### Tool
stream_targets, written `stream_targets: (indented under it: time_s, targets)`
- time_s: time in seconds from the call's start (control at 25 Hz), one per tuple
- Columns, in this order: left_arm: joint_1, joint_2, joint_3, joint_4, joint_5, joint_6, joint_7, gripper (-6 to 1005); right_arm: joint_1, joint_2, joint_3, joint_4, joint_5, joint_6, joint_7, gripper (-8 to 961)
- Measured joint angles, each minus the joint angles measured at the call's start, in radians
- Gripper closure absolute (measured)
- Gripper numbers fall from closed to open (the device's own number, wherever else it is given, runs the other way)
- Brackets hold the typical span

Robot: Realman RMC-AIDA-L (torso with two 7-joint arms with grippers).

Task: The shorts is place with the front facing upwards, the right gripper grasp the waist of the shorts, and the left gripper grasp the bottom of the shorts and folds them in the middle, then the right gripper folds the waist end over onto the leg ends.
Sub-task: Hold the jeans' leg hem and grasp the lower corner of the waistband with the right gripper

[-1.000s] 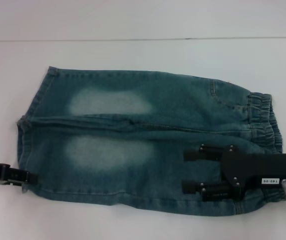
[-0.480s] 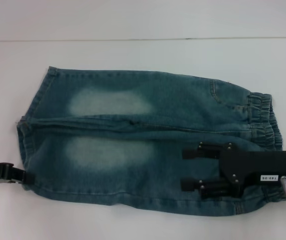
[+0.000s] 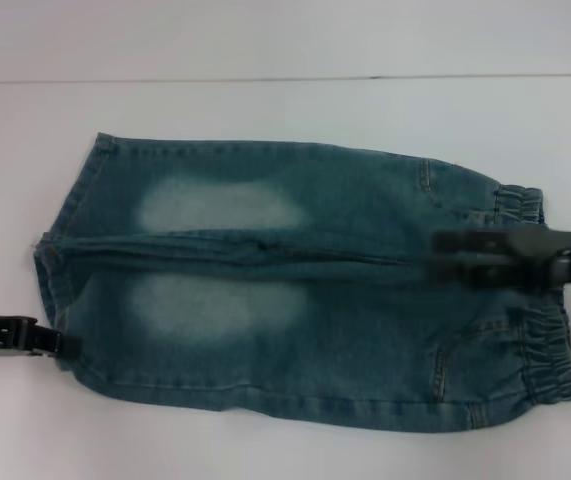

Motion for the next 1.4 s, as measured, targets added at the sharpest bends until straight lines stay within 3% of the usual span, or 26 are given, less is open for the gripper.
stream_targets:
  time_s: [0.2, 0.4, 0.52, 0.92, 1.4]
  targets:
    - [-0.008, 0.001, -0.002, -0.001, -0.003, 0.001, -0.004, 920, 0.006, -0.063, -0.031, -0.064, -0.032, -0.026, 0.234, 56]
    - [-0.017, 0.002, -0.003, 0.001, -0.014, 0.002, -0.002, 920, 0.009, -0.121, -0.017, -0.133, -0.181, -0.003, 0.272, 57]
    - [-0.027, 0.002, -0.003, 0.0, -0.014, 0.0, 0.0, 919, 0.013, -0.142, -0.013, -0.149, -0.273, 0.004, 0.275, 58]
    - [-0.04, 0.002, -0.003, 0.002, -0.036, 0.002, -0.001, 919, 0.051, -0.133, -0.06, -0.167, -0.545, -0.042, 0.188, 61]
    - [-0.04, 0.002, -0.003, 0.001, -0.036, -0.001, 0.0, 920, 0.081, -0.117, -0.164, -0.134, -0.578, -0.019, 0.204, 69]
